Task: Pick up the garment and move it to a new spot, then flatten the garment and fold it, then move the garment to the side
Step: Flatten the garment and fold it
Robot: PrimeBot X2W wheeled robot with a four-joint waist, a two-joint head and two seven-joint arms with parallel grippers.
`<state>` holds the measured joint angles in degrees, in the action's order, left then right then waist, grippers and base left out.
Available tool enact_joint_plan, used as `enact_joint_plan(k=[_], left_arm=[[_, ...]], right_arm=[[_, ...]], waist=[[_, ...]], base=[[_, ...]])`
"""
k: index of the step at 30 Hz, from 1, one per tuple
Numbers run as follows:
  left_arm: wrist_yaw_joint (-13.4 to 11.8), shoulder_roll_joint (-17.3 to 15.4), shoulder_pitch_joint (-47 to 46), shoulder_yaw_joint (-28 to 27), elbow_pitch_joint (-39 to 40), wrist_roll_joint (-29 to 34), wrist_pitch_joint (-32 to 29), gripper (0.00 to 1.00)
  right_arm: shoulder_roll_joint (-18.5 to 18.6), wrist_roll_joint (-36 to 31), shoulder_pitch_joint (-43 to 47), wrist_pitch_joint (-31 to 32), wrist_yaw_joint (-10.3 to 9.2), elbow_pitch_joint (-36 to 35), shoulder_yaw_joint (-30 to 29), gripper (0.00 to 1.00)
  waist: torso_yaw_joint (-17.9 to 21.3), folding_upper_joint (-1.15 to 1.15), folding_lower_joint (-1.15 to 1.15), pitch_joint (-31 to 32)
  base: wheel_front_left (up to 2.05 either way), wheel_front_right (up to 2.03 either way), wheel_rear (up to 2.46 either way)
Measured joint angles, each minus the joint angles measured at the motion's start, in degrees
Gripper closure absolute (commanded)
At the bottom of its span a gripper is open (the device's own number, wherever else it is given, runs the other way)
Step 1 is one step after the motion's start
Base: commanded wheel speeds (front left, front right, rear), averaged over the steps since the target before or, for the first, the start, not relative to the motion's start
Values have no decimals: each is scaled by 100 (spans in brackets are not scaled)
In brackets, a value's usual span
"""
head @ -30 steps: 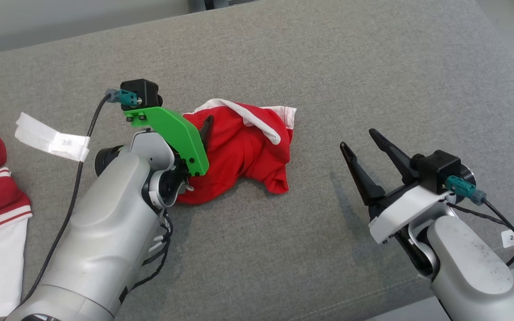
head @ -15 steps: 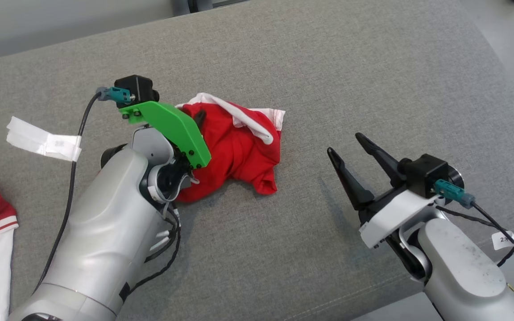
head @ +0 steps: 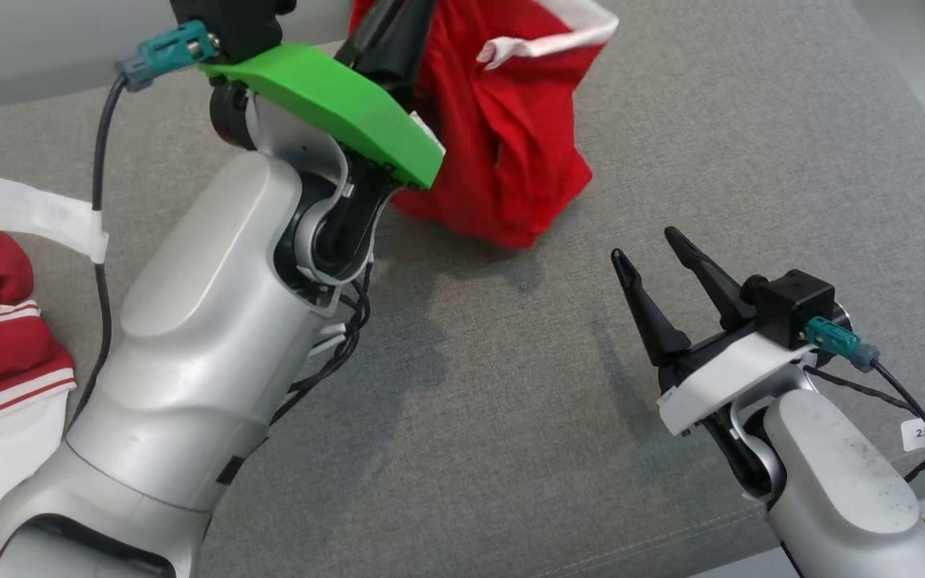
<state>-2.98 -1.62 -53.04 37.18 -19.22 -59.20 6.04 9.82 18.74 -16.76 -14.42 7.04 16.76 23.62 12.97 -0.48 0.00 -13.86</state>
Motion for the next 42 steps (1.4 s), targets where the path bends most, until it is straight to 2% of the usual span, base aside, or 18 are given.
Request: enact_joint_plan(k=[4, 6, 10, 15, 23, 29, 37, 42], left_arm=[[-5, -3, -456, 18, 404, 531, 467, 100], [-16, -4, -590, 234, 445, 698, 387, 100], [-141, 26, -396, 703, 7, 1037, 125, 100], [-158, 5, -47, 1050, -124, 1039, -41, 100], [-113, -104, 90, 1213, -223, 1117, -43, 100], [-115, -241, 460, 1259, 26, 1339, 323, 100], [-209, -835, 1654, 1124, 148, 1370, 645, 100], [-209, -866, 2285, 1311, 191, 1304, 646, 100]], right_arm=[[-92, -3, 0, 0, 1, -1, 90, 0], [-81, -3, 10, 0, 1, -1, 75, 0], [-75, -3, 117, 0, 1, -22, 23, 0], [-33, -2, 179, 0, 1, -112, -178, 0], [29, -3, 215, 0, 1, -129, -326, 0], [126, 8, 210, -1, 1, -148, -547, 0], [485, 224, -49, 36, 1, 277, -859, 0], [579, 310, -345, 272, 1, 488, -959, 0]], waist=[[8, 0, 0, 92], [41, 0, 0, 115], [115, 0, 0, 116], [90, 0, 0, 22], [-103, 0, 0, -32], [-328, 0, 0, -47], [-835, 0, 0, -11], [-1184, 0, 0, 54]], base=[[0, 0, 0], [0, 0, 0], [0, 0, 0], [0, 0, 0], [0, 0, 0], [0, 0, 0], [0, 0, 0], [0, 0, 0]])
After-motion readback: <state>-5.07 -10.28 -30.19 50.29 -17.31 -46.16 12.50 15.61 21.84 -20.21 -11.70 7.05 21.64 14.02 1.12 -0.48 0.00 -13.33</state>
